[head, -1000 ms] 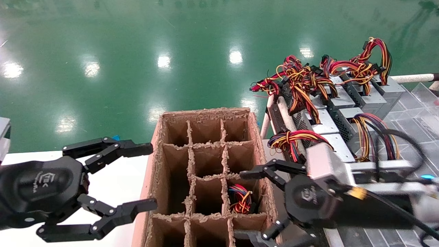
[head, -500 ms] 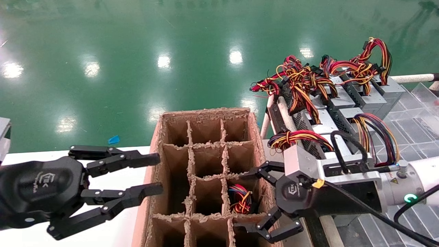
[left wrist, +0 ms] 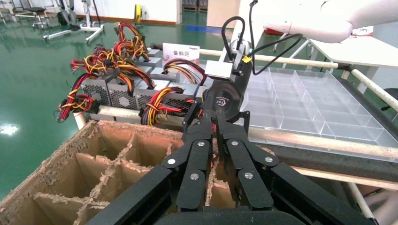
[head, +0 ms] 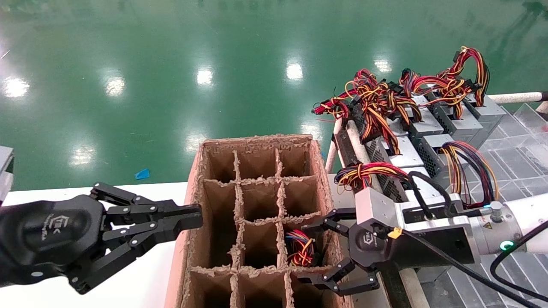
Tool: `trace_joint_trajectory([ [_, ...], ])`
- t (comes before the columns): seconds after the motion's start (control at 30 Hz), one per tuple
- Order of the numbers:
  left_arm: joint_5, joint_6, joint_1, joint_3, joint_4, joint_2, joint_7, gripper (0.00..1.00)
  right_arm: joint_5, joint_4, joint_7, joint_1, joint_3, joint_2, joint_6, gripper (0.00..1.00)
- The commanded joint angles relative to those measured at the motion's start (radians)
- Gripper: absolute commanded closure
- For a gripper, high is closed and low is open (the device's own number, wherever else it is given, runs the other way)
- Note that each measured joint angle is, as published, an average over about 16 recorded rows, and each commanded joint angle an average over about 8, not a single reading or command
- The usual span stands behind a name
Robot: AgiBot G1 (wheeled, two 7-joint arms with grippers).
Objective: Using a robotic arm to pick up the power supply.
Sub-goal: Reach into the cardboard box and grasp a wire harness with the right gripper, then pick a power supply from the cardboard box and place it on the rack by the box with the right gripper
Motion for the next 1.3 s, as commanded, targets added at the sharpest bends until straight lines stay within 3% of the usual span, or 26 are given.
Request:
trace_joint_trajectory([
  [0.03, 0.0, 0.0, 0.0, 0.0, 0.0, 0.0, 0.0, 1.0, -0.003, -0.013, -0.016, 0.004, -0.007, -0.002, 0.001, 1.0],
  [0.67, 0.0, 0.0, 0.0, 0.0, 0.0, 0.0, 0.0, 1.0, 0.03, -0.091, -0.07, 0.033, -0.048, 0.001, -0.003, 1.0],
  [1.3, 0.0, 0.0, 0.0, 0.0, 0.0, 0.0, 0.0, 1.0, 0.055, -0.013, -0.029, 0.084, -0.091, 0.036, -0.002, 1.0],
])
